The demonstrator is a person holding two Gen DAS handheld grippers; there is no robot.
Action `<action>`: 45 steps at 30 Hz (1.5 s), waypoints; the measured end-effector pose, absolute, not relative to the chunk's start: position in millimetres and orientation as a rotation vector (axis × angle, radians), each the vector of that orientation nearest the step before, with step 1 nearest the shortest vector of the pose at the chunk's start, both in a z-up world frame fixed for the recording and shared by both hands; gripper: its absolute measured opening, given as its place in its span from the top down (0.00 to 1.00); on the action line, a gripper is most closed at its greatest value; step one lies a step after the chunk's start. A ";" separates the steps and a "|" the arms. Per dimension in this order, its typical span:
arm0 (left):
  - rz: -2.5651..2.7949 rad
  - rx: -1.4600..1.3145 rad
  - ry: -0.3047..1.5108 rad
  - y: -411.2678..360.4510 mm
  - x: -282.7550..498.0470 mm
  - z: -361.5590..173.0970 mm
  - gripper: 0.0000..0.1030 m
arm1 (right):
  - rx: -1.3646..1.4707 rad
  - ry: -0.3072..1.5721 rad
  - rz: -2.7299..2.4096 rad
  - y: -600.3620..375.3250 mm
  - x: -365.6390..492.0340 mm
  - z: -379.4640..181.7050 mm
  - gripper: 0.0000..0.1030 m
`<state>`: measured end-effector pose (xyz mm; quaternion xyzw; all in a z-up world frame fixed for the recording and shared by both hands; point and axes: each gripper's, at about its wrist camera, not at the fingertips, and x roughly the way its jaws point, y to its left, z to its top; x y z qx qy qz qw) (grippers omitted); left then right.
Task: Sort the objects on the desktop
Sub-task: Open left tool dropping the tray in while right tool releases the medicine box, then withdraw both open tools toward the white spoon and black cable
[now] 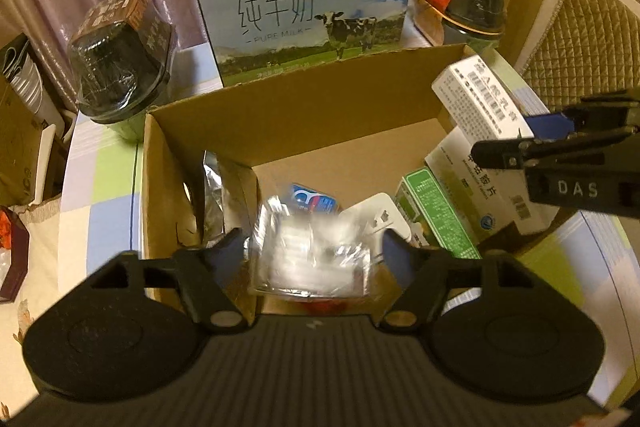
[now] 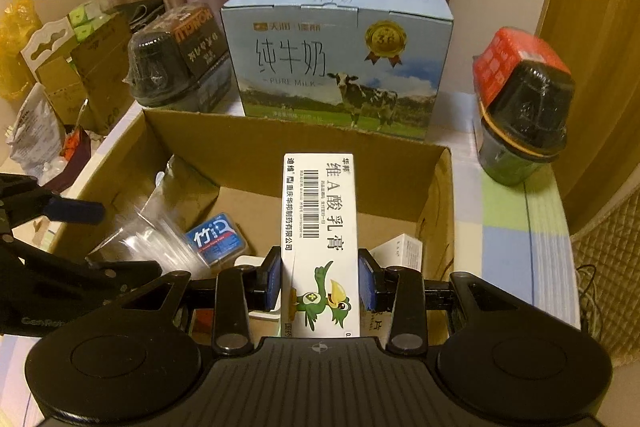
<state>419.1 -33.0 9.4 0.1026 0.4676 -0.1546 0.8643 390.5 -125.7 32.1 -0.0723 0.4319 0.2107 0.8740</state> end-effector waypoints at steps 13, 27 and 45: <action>-0.312 0.245 0.961 -23.6 411.2 10.8 0.22 | -0.136 0.908 0.433 -132.5 390.6 29.0 0.66; -0.324 0.228 0.923 -17.5 383.8 21.9 0.20 | -0.101 0.863 0.410 -150.0 370.1 38.5 0.39; -0.322 0.220 0.912 -20.3 289.6 48.5 0.12 | -0.057 0.864 0.409 -198.1 254.8 51.7 0.08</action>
